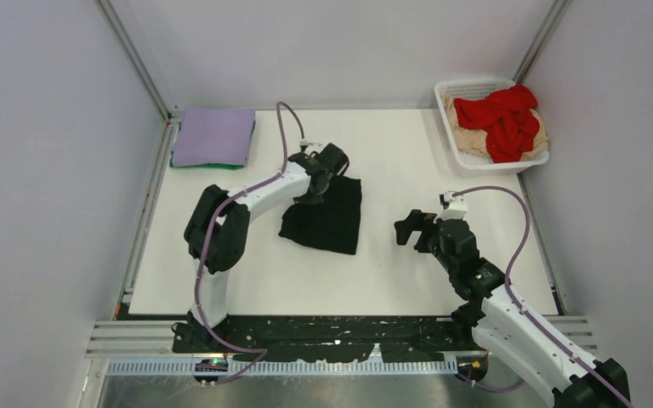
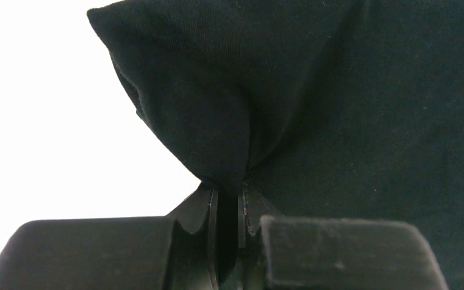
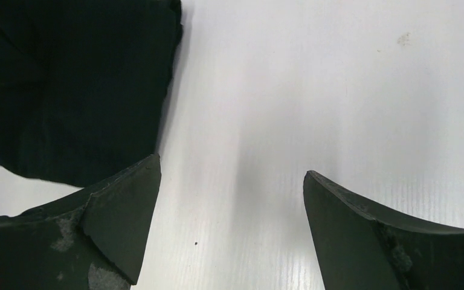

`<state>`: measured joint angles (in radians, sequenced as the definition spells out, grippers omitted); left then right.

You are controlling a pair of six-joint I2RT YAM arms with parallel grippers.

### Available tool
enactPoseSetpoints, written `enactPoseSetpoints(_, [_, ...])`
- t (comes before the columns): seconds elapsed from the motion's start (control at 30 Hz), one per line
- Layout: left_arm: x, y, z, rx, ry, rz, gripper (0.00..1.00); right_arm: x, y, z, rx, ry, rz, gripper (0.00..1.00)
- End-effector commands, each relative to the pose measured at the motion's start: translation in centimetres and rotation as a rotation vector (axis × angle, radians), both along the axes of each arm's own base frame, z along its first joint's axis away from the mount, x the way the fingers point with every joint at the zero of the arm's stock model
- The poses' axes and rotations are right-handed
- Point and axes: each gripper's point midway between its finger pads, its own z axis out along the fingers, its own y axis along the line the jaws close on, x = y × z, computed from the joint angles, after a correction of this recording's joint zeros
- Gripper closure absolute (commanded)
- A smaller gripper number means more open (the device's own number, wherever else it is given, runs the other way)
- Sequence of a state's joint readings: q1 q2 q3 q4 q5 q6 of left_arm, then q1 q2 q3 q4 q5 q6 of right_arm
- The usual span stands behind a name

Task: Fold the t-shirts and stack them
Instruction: Put the neatly folded tshirt into the corner of the board with the left arm

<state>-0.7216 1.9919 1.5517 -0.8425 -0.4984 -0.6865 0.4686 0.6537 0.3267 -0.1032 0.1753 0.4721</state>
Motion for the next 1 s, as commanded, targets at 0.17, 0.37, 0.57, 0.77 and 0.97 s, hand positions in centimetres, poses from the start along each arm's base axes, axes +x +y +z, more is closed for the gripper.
enactPoseSetpoints(0.17, [11.6, 11.7, 8.7, 0.291, -0.235, 0.060, 1.00, 0.7, -2.3, 0.9, -0.037, -0.058, -0.112, 0.05])
enactPoseSetpoints(0.37, [17.5, 15.4, 12.4, 0.371, -0.279, -0.045, 1.00, 0.9, -2.5, 0.7, -0.050, -0.055, -0.130, 0.04])
enactPoseSetpoints(0.57, [20.7, 18.4, 15.9, 0.395, -0.326, -0.035, 1.00, 1.3, -2.8, 0.5, -0.074, -0.047, -0.141, 0.05])
enactPoseSetpoints(0.77, [20.8, 19.6, 19.5, 0.420, -0.381, -0.040, 1.00, 1.5, -3.0, 0.2, -0.092, -0.037, -0.157, 0.05])
enactPoseSetpoints(0.97, [19.6, 19.1, 23.2, 0.359, -0.451, -0.061, 1.00, 1.7, -3.0, -0.2, -0.102, -0.023, -0.157, 0.05])
